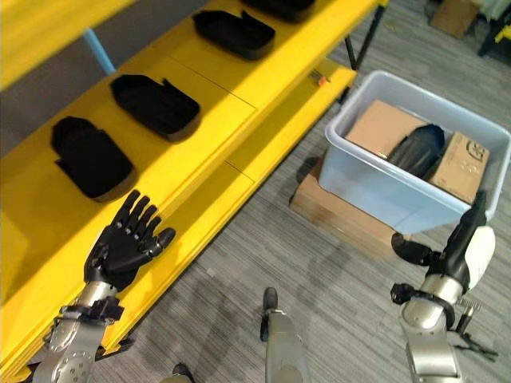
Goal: Move parts from the plastic box to the shelf.
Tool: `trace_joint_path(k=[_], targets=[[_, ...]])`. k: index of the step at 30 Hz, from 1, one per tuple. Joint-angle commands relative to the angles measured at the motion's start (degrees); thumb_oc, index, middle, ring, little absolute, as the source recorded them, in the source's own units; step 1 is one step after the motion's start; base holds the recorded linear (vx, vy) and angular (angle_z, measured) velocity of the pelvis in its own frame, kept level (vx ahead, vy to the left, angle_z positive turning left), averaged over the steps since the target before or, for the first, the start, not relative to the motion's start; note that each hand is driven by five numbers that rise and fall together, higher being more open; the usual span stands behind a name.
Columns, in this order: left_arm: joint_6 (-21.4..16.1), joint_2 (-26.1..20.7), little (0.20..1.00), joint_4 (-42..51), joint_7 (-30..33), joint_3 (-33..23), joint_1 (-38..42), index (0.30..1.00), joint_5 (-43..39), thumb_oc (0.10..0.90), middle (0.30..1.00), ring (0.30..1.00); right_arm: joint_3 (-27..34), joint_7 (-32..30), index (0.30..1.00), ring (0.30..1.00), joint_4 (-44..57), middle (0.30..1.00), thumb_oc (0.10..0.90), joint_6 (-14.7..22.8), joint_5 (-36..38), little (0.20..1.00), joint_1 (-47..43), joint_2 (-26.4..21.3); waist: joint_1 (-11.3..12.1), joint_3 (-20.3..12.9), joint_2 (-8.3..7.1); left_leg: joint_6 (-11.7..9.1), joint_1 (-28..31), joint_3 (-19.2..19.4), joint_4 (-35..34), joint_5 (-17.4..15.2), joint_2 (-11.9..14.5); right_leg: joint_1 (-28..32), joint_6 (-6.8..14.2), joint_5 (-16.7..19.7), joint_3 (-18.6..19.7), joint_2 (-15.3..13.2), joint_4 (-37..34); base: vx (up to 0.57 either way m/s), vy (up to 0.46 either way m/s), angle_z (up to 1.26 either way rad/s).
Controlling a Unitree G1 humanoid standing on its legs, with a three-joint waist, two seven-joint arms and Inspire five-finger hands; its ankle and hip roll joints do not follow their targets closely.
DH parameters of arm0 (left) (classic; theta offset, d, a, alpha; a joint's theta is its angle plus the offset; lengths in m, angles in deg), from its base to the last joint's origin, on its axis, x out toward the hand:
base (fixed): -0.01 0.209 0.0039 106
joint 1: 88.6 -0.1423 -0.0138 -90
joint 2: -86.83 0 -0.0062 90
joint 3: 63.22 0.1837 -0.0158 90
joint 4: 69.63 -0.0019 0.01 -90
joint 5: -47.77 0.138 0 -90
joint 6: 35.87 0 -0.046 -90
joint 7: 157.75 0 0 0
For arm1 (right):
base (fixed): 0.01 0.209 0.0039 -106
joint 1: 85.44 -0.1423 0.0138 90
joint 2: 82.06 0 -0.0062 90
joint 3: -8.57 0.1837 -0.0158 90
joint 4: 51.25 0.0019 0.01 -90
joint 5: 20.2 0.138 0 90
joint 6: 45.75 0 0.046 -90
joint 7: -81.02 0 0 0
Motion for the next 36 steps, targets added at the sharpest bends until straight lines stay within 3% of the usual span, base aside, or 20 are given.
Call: trace_joint_path(k=[1,3,4,5,7,9,15,17,20,21,22,25,26,28,29,34,36], targets=[[-5.90,-2.14,1.000,6.24,-0.87,-1.41,1.28,1.000,-1.36,0.900,1.000,1.000,4.33,-1.30,1.000,1.000,7.86,1.000,0.900,3.76,-5.06,1.000,-2.22,-4.53,-1.80,-2.78,-0.28,-0.21,-2.84,-4.46,13.76,2.25,-0.94,10.01,0.65,-6.36,-2.94,-0.30,-4.46,0.13,-0.147,-0.10],[-5.56,-1.45,1.000,6.19,-0.42,-1.76,0.83,1.000,-1.60,0.900,1.000,1.000,3.88,-0.39,1.000,1.000,7.96,1.000,0.900,4.29,-4.28,1.000,-1.69,-4.36,-1.15,-3.10,0.71,0.71,-4.50,-8.90,15.98,0.88,-6.10,11.10,0.19,-6.21,-2.33,1.19,-6.02,0.19,-0.145,-0.16],[-3.94,-0.46,1.000,6.50,-0.36,-2.79,-0.10,1.000,-1.61,0.900,1.000,1.000,3.17,0.63,1.000,1.000,8.00,1.000,0.900,5.45,-5.64,1.000,-0.58,-3.36,-0.01,-3.47,0.80,3.33,-8.19,-12.00,16.90,-0.08,-12.88,12.34,0.11,-3.87,-1.09,2.38,-8.87,0.26,-0.150,-0.38],[-2.58,0.13,1.000,6.76,-0.71,-3.44,-0.62,1.000,-0.72,0.900,1.000,1.000,2.86,1.06,1.000,1.000,8.66,1.000,0.900,5.57,-5.41,1.000,0.41,-2.61,0.57,-3.97,0.50,4.43,-9.87,-12.54,16.33,-0.89,-15.40,13.67,0.60,-2.73,0.10,3.26,-11.03,0.28,-0.169,-0.57],[-0.95,0.51,1.000,7.35,-0.65,-3.81,-0.91,1.000,-0.71,0.900,1.000,1.000,2.65,1.71,1.000,1.000,9.26,1.000,0.900,4.57,-3.63,1.000,1.28,-1.62,1.11,-4.62,-0.47,5.81,-12.19,-12.19,12.55,-2.63,-17.79,16.62,1.62,-1.26,2.34,4.17,-15.10,0.24,-0.098,-0.47],[-0.60,0.27,1.000,7.82,-0.21,-3.52,-1.01,1.000,-0.93,0.900,1.000,1.000,1.42,1.75,1.000,1.000,9.04,1.000,0.900,4.08,-1.59,1.000,1.23,-0.92,1.91,-4.66,-1.16,6.36,-14.55,-12.32,7.93,-2.26,-19.22,19.55,2.42,-0.64,4.42,4.52,-18.35,0.23,-0.032,-0.03],[-1.89,1.11,1.000,7.55,-0.29,-1.98,-2.22,1.000,-1.48,0.900,1.000,1.000,-3.47,1.16,1.000,1.000,9.85,1.000,0.900,4.50,0.73,1.000,1.09,0.59,5.50,-4.75,-2.73,5.70,-23.14,-15.52,0.41,3.75,-21.55,28.23,2.50,-0.47,9.95,6.74,-24.45,0.27,0.005,-0.47],[-3.55,1.27,1.000,7.16,0.28,-1.16,-2.28,1.000,-1.68,0.900,1.000,1.000,-6.60,2.55,1.000,1.000,8.79,1.000,0.900,4.74,0.47,1.000,-2.14,-0.08,7.62,-4.90,-3.31,7.10,-23.57,-18.40,0.29,3.74,-24.01,30.12,2.25,-2.21,12.58,8.35,-23.54,0.26,0.110,-0.90],[-2.79,1.53,1.000,6.82,-0.04,-0.74,-1.89,1.000,-1.62,0.900,1.000,1.000,-7.95,2.32,1.000,1.000,8.15,1.000,0.900,4.24,0.96,1.000,-4.35,-0.30,8.47,-5.43,-3.81,8.09,-23.01,-16.75,0.51,2.74,-23.72,31.04,1.98,-4.53,11.77,9.47,-21.27,0.13,0.082,-1.09],[-2.80,1.22,1.000,6.31,-0.25,-0.48,-1.34,1.000,-0.16,0.900,1.000,1.000,-8.58,2.74,1.000,1.000,8.07,1.000,0.900,2.80,1.14,1.000,-5.40,0.01,8.71,-5.84,-4.40,8.86,-21.73,-14.66,0.31,1.43,-23.22,30.87,2.09,-7.13,9.89,10.19,-16.72,0.15,0.073,-0.72],[-2.87,1.20,1.000,5.91,-0.07,-0.44,-1.19,1.000,0.33,0.900,1.000,1.000,-8.85,3.14,1.000,1.000,7.92,1.000,0.900,2.36,0.91,1.000,-5.81,0.31,8.77,-5.87,-4.45,9.18,-21.29,-14.13,0.26,1.07,-22.92,29.98,2.39,-7.20,8.99,10.14,-13.52,0.12,0.056,-0.52],[-2.81,1.18,1.000,4.91,0.21,-0.49,-0.68,1.000,0.36,0.900,1.000,1.000,-10.11,4.70,1.000,1.000,7.03,1.000,0.900,1.41,-0.34,1.000,-6.88,1.75,8.77,-5.40,-3.71,10.28,-18.39,-14.01,-1.19,-0.03,-21.58,23.08,4.78,-5.14,6.59,8.70,2.30,0.05,0.015,-0.40],[-2.43,0.89,1.000,4.85,-0.87,-0.99,-0.96,1.000,0.52,0.900,1.000,1.000,-10.43,4.70,1.000,1.000,6.84,1.000,0.900,1.13,-0.85,1.000,-6.80,2.90,8.95,-5.11,-2.73,9.95,-16.40,-14.47,-2.53,0.06,-19.75,18.45,5.38,-4.92,4.47,5.85,4.82,0.01,-0.119,-0.27],[-2.02,-0.07,1.000,4.83,-2.37,-1.34,-0.79,1.000,-0.14,0.900,1.000,1.000,-10.13,3.54,1.000,1.000,6.37,1.000,0.900,1.79,-1.54,1.000,-6.88,3.26,9.04,-4.67,-2.22,9.29,-14.87,-14.77,-3.03,-0.32,-18.29,17.55,5.64,-4.10,3.07,2.12,1.42,0.00,-0.243,-0.07],[-1.19,-0.80,1.000,4.74,-2.57,-1.45,-0.14,1.000,-0.68,0.900,1.000,1.000,-9.51,3.26,1.000,1.000,5.86,1.000,0.900,1.30,-1.26,1.000,-7.23,3.05,8.64,-4.27,-2.02,8.44,-13.59,-15.29,-3.29,-0.67,-17.13,17.79,6.14,-1.37,3.77,-1.01,-4.26,0.04,-0.317,0.11],[0.48,-2.40,1.000,4.92,-2.17,-0.95,-0.02,1.000,-0.85,0.900,1.000,1.000,-7.41,6.50,1.000,1.000,4.50,1.000,0.900,-1.25,-2.94,1.000,-8.03,3.13,7.11,-4.92,-2.51,6.80,-8.79,-15.65,-5.02,-2.63,-14.06,18.90,11.12,12.18,7.31,-10.62,-20.29,0.12,-0.365,0.48],[0.27,-3.25,1.000,5.67,-1.97,-1.53,-2.20,1.000,-2.24,0.900,1.000,1.000,-6.67,8.48,1.000,1.000,4.72,1.000,0.900,-1.58,-4.52,1.000,-8.04,2.35,7.59,-6.00,-2.78,5.99,-7.32,-14.91,-5.79,-3.25,-12.53,20.09,12.03,12.08,6.51,-11.12,-22.68,0.14,-0.506,0.21]])
